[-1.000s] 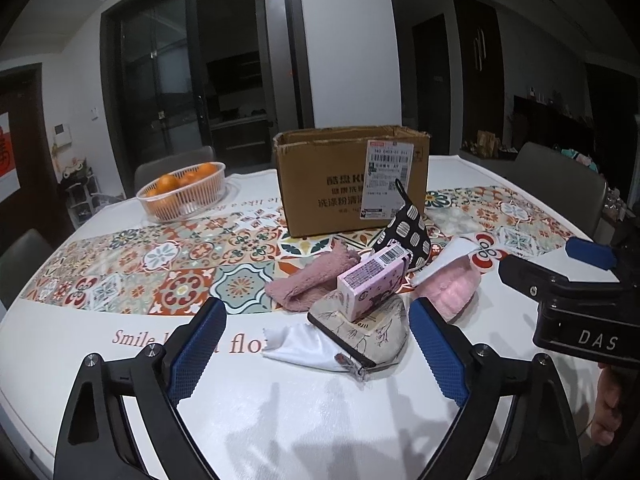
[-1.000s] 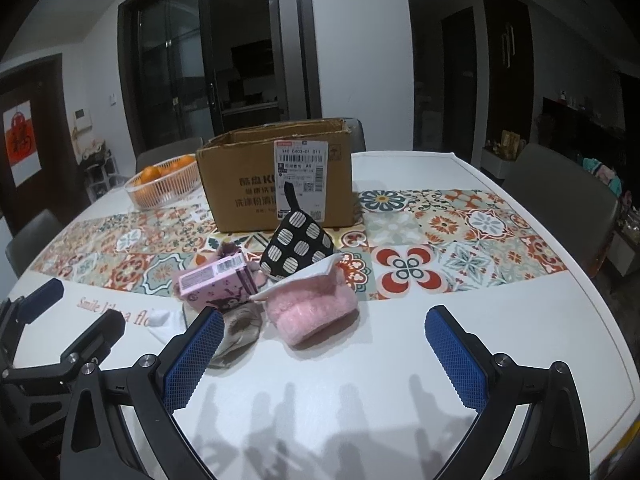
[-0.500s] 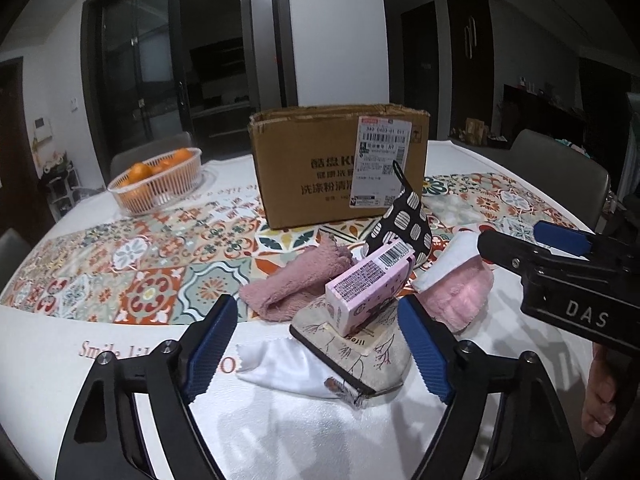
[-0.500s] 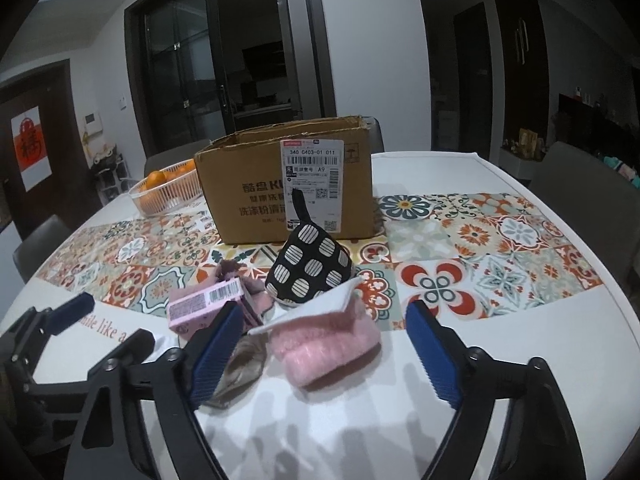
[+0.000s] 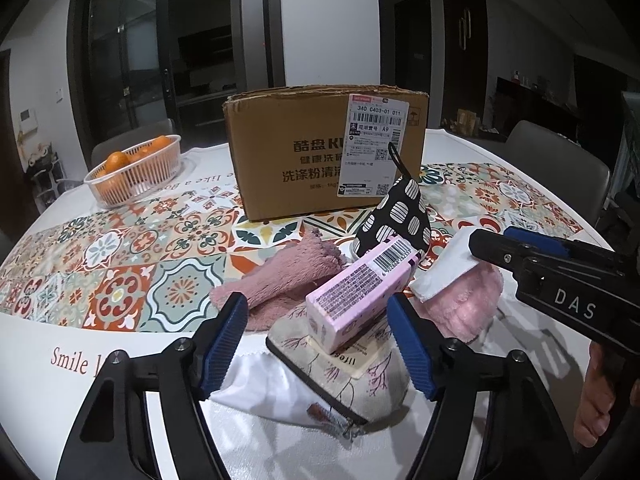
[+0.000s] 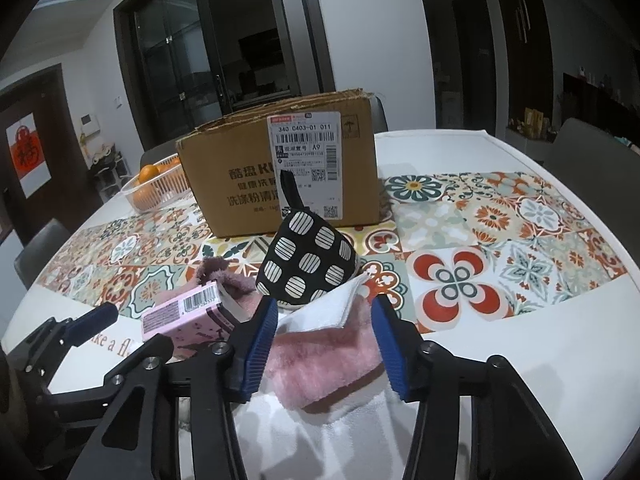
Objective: Organize soft objects
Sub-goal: 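Lower the left tool onto the pink tissue pack and close it, then carry the tissue pack with the left tool into the cardboard box and release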
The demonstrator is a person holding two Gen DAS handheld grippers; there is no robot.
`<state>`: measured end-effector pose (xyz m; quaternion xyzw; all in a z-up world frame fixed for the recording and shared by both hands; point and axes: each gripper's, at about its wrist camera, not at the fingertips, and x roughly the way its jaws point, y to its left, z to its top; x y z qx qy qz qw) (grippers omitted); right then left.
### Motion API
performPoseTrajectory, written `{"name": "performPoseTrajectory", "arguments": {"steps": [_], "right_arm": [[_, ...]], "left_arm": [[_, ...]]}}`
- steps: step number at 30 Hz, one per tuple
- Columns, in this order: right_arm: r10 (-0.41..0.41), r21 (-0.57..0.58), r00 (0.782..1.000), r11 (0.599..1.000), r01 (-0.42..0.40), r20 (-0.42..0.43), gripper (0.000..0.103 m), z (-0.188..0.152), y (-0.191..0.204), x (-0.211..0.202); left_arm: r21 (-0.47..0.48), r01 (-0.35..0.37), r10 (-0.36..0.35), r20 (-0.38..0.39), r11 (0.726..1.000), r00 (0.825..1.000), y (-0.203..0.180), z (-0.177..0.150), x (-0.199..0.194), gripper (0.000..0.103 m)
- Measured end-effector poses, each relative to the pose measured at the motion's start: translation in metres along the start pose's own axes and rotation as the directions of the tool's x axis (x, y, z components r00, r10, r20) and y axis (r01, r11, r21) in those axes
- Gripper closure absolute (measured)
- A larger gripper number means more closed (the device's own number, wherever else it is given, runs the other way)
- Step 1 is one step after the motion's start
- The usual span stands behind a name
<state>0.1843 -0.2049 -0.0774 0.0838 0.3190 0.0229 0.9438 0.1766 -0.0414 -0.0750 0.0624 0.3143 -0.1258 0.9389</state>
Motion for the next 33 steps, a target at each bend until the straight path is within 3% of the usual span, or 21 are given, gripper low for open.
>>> {"name": "performPoseTrajectory", "arguments": {"steps": [5, 9, 11, 19, 33], "right_arm": [[0.017, 0.003, 1.000, 1.000, -0.017, -0.018, 0.074, 0.000, 0.001, 0.006], [0.020, -0.005, 1.000, 1.000, -0.020, -0.010, 0.088, -0.001, 0.002, 0.005], [0.014, -0.013, 1.000, 1.000, -0.014, -0.006, 0.091, -0.001, 0.004, 0.004], [0.033, 0.000, 0.999, 0.999, -0.033, 0.014, 0.094, 0.002, 0.005, -0.001], [0.053, -0.001, 0.996, 0.999, -0.053, 0.079, 0.094, 0.013, 0.011, -0.023]], "left_arm": [[-0.001, 0.022, -0.022, -0.011, 1.000, 1.000, -0.001, 0.002, 0.008, 0.045], [-0.010, 0.042, -0.042, -0.013, 0.999, 0.999, -0.001, 0.003, 0.010, 0.062], [-0.014, 0.045, -0.045, -0.008, 0.999, 0.999, -0.001, 0.003, 0.011, 0.063], [-0.044, 0.057, -0.057, 0.015, 0.997, 0.998, 0.000, 0.005, 0.005, 0.072], [-0.076, 0.020, -0.011, 0.116, 0.997, 0.993, 0.003, 0.019, -0.027, 0.076]]}}
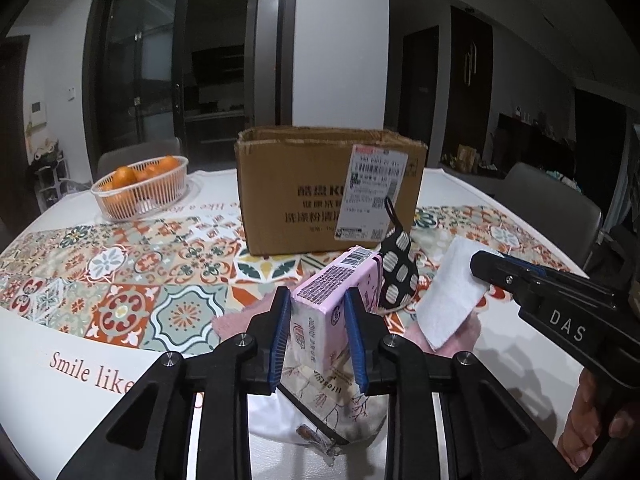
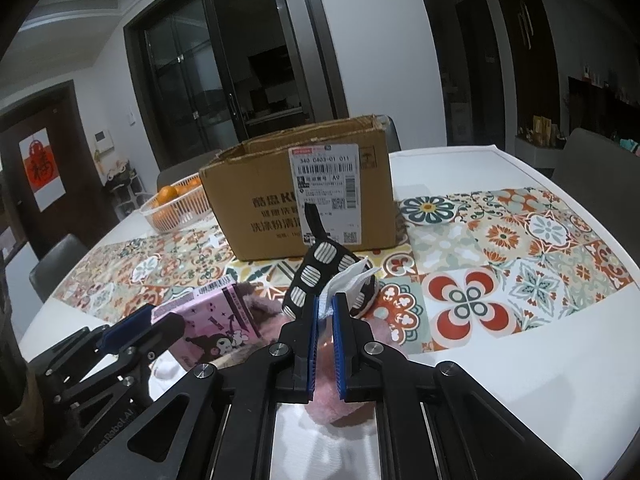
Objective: Organize soft objects
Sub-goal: 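Carry the tissue pack with the left tool into the cardboard box and release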
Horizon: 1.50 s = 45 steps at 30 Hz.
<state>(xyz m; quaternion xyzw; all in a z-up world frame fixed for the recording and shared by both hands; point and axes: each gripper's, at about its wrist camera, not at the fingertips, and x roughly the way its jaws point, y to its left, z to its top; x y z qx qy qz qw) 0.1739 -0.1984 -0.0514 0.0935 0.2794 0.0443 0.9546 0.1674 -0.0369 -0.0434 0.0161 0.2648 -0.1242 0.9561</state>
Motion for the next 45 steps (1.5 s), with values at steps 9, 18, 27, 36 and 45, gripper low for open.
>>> {"name": "performPoseTrajectory", "arguments": {"steps": [9, 18, 27, 36, 45], "right_arm": [[0.013, -0.001, 0.999, 1.000, -0.013, 0.045, 0.096, 0.010, 0.005, -0.011], [0.032, -0.005, 0.995, 0.999, -0.032, 0.097, 0.097, 0.026, 0.009, -0.020], [0.046, -0.019, 0.987, 0.999, -0.044, 0.155, 0.097, 0.052, 0.012, -0.025], [0.070, -0.034, 0.975, 0.997, -0.064, 0.211, 0.097, 0.083, 0.015, -0.025], [0.097, -0.052, 0.959, 0.995, -0.087, 0.266, 0.097, 0.112, 0.019, -0.019]], "left_arm": [[-0.019, -0.019, 0.021, 0.079, 1.000, 0.997, 0.002, 0.016, -0.017, 0.077], [-0.029, -0.027, 0.031, 0.142, 0.999, 0.989, 0.001, 0.032, -0.028, 0.077], [-0.022, -0.033, 0.037, 0.220, 0.999, 0.975, 0.000, 0.056, -0.033, 0.078], [-0.014, -0.026, 0.029, 0.275, 1.000, 0.961, 0.001, 0.081, -0.027, 0.078], [-0.003, -0.031, 0.030, 0.338, 1.000, 0.941, 0.002, 0.110, -0.018, 0.078]]}}
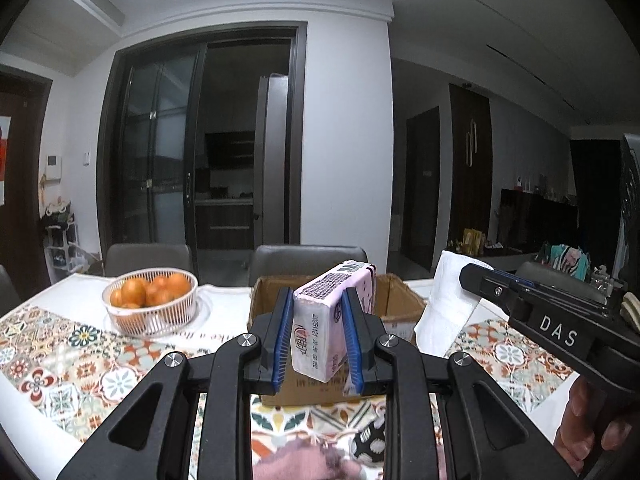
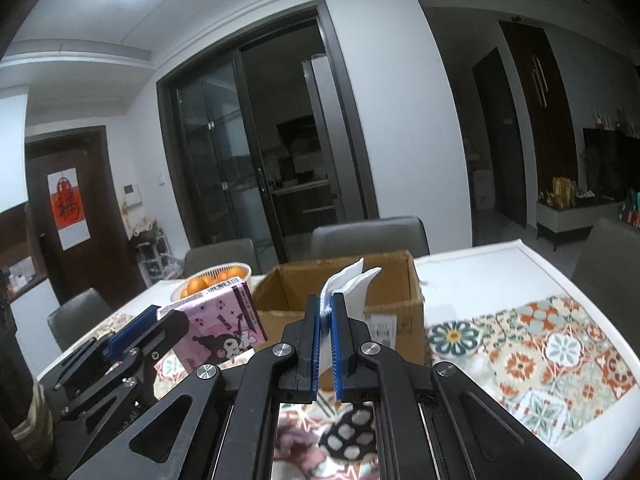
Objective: Organize soft objects
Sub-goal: 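Carry the tissue pack with the left tool into the cardboard box and release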
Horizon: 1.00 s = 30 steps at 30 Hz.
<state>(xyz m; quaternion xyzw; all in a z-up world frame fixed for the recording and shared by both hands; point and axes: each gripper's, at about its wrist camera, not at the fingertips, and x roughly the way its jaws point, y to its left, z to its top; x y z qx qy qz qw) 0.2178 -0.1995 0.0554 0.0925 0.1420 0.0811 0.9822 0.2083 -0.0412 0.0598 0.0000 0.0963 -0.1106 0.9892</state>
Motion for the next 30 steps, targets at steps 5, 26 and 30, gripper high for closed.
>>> {"name": "performPoseTrajectory", "arguments": {"steps": [5, 26, 30], "right_arm": [[0.012, -0.007, 0.999, 1.000, -0.011, 0.031, 0.097, 0.018, 0.000, 0.009], [0.003, -0.066, 1.000, 0.998, -0.002, 0.016, 0.097, 0.055, -0.013, 0.085], [-0.011, -0.083, 1.000, 0.997, 0.010, -0.012, 0.097, 0.053, -0.012, 0.100]], "left_arm": [[0.012, 0.002, -0.002, 0.025, 1.000, 1.000, 0.001, 0.014, 0.012, 0.078], [0.032, -0.004, 0.004, 0.009, 0.999, 1.000, 0.014, 0.031, 0.101, 0.078], [0.033, -0.005, 0.006, -0.034, 0.999, 0.999, 0.017, 0.025, 0.119, 0.078]]}}
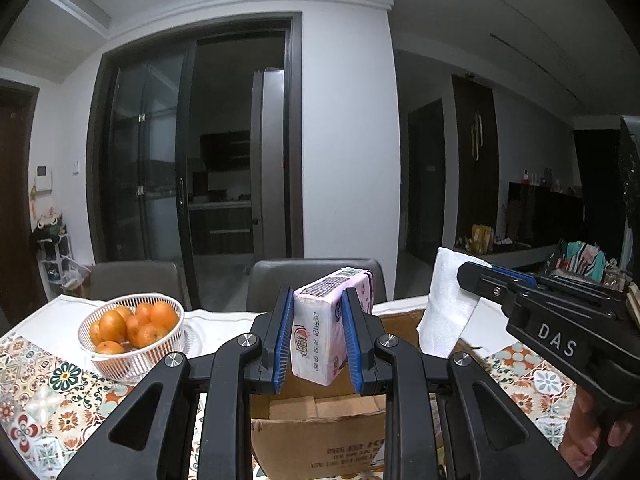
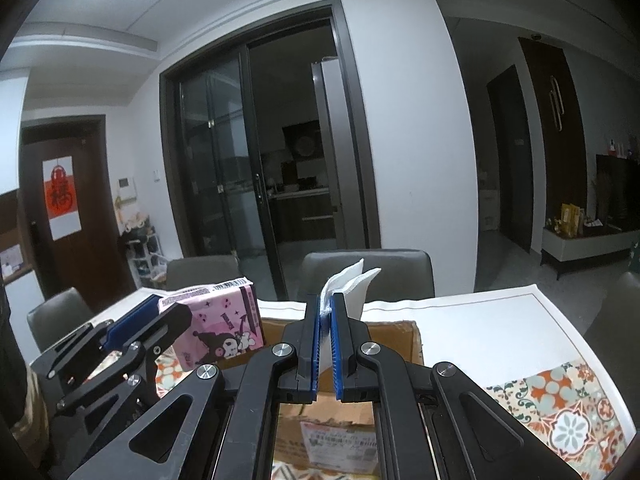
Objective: Organize soft objects
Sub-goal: 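Carry the tissue pack with the left tool into the cardboard box and release, then withdraw both tools from the box back toward the remaining items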
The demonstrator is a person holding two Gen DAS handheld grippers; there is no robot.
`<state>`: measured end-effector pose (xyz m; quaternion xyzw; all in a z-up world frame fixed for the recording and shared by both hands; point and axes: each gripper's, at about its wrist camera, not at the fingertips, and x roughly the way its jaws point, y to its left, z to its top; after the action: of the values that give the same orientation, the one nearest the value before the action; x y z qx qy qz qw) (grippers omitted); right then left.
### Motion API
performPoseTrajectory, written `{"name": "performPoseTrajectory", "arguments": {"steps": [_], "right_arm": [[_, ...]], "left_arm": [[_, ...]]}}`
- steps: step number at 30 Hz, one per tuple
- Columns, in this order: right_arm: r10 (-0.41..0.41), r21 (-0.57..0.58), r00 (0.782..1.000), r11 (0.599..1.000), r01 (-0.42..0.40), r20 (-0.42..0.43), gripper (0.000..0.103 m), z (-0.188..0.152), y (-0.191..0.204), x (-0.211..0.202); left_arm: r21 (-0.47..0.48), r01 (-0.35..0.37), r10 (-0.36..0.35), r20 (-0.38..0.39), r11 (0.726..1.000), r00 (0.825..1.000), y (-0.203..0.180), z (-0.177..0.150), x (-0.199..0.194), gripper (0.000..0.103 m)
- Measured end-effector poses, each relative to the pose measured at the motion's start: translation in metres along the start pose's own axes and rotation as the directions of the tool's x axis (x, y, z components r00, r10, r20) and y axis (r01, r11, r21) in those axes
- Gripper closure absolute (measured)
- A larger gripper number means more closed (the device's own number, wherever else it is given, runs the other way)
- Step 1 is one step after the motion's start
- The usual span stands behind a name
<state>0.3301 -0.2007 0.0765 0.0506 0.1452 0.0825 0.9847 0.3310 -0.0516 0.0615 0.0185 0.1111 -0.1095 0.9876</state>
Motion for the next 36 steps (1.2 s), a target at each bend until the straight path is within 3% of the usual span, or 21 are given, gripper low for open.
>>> {"name": "performPoseTrajectory", "arguments": {"steps": [16, 19, 20, 21, 23, 25, 36], "right_arm": [[0.008, 0.056, 0.980, 0.998, 0.003, -0.200, 0.096, -0.031, -0.021, 0.063], [0.006, 0.068, 0.974, 0.998, 0.010, -0.226, 0.080, -0.034, -0.027, 0.068], [-0.002, 0.071, 0.975, 0.997, 0.018, -0.224, 0.063, -0.034, -0.029, 0.068], [-0.010, 0.070, 0.976, 0.997, 0.025, -0.218, 0.057, -0.035, -0.029, 0.066], [-0.043, 0.055, 0.977, 0.997, 0.056, -0.208, 0.057, -0.035, -0.029, 0.063], [-0.041, 0.057, 0.977, 0.997, 0.054, -0.207, 0.057, -0.035, -0.030, 0.057], [-0.074, 0.010, 0.988, 0.997, 0.076, -0.132, 0.040, -0.025, -0.012, -0.002]], "left_arm": [[-0.003, 0.012, -0.013, -0.177, 1.000, 0.984, -0.005, -0.022, 0.055, 0.075], [-0.009, 0.010, -0.012, -0.175, 1.000, 0.984, -0.004, -0.022, 0.055, 0.061], [-0.009, 0.004, -0.005, -0.170, 1.000, 0.985, -0.003, -0.022, 0.054, 0.059], [-0.004, -0.006, 0.005, -0.165, 1.000, 0.986, -0.004, -0.021, 0.052, 0.057], [0.004, -0.020, 0.020, -0.157, 1.000, 0.987, -0.002, -0.019, 0.046, 0.052], [0.006, -0.039, 0.039, -0.145, 0.999, 0.989, -0.002, -0.017, 0.039, 0.041], [0.047, -0.133, 0.136, -0.049, 0.990, 0.990, -0.010, 0.001, -0.032, 0.024]]}}
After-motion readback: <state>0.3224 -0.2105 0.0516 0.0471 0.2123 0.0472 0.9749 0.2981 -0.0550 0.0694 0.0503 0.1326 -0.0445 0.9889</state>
